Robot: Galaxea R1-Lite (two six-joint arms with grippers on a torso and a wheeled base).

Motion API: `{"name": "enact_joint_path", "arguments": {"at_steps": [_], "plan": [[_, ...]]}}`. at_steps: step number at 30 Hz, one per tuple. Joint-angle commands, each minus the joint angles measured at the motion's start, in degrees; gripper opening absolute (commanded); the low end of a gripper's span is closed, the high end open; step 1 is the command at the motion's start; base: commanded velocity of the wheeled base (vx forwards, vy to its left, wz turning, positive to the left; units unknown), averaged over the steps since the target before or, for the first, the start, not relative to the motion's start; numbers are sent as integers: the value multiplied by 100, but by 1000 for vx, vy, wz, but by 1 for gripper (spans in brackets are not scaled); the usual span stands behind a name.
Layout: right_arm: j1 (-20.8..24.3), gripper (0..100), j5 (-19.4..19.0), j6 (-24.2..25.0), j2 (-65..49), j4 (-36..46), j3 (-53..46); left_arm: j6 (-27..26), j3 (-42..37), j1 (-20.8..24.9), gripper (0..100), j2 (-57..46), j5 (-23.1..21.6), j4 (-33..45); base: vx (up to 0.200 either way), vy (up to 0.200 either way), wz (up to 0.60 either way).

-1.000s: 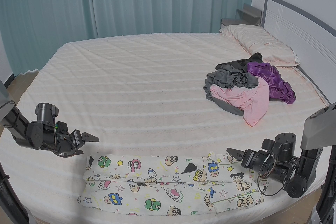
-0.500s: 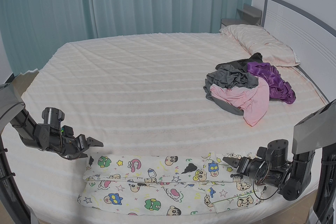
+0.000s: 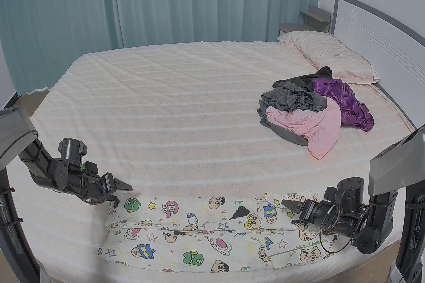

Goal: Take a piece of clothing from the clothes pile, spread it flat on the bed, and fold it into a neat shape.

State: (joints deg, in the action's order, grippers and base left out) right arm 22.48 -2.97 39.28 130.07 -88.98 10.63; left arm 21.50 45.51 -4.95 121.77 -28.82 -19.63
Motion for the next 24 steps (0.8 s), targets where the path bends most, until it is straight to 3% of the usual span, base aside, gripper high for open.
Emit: {"name": "enact_joint_path", "arguments": {"at_steps": [1,24], "plan": [[2,100,-1,1,9,-32,0,12,55,3,0,101,8,20,0,0,0],[-33,100,7,1,-8,-32,9,64,222,-217,0,-242,-1,-24,0,0,0]]}}
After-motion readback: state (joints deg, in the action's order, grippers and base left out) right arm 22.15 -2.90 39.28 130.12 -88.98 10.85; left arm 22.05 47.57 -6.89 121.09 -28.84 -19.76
